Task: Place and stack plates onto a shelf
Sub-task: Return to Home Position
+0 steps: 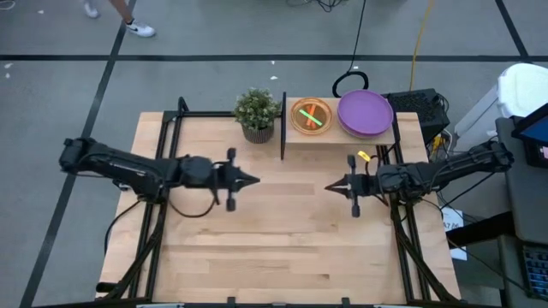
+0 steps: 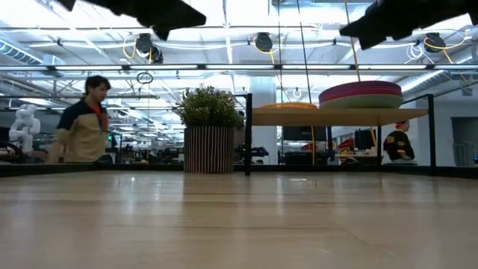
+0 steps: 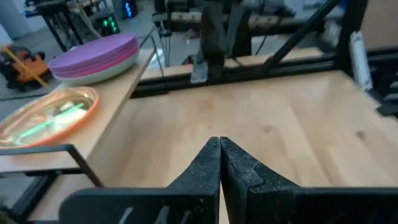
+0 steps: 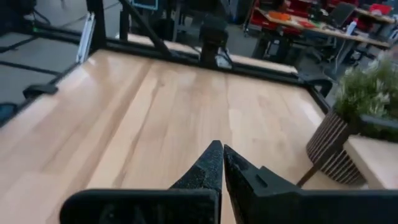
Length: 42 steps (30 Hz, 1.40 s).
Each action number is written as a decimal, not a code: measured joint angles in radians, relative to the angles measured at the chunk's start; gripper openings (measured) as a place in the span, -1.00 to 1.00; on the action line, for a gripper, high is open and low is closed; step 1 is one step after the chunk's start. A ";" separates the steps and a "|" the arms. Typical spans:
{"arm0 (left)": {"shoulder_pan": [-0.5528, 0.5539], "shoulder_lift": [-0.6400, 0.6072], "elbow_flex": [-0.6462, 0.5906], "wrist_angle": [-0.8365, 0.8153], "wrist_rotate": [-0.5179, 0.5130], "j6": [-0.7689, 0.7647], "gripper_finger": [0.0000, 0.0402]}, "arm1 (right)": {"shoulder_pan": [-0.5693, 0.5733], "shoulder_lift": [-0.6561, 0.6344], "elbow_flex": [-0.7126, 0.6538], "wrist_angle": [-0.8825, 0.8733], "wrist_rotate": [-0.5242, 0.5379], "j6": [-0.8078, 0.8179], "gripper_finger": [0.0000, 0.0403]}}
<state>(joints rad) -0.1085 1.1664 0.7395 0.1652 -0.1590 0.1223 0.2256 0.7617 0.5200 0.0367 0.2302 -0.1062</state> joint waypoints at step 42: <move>-0.056 -0.473 -0.696 0.309 -0.061 -0.170 -0.99 | -0.002 -0.156 -0.476 0.343 -0.026 0.121 -1.00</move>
<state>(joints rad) -0.1642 0.6937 0.0433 0.4744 -0.2195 -0.0476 0.2237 0.6052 0.0437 0.3799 0.2043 0.0143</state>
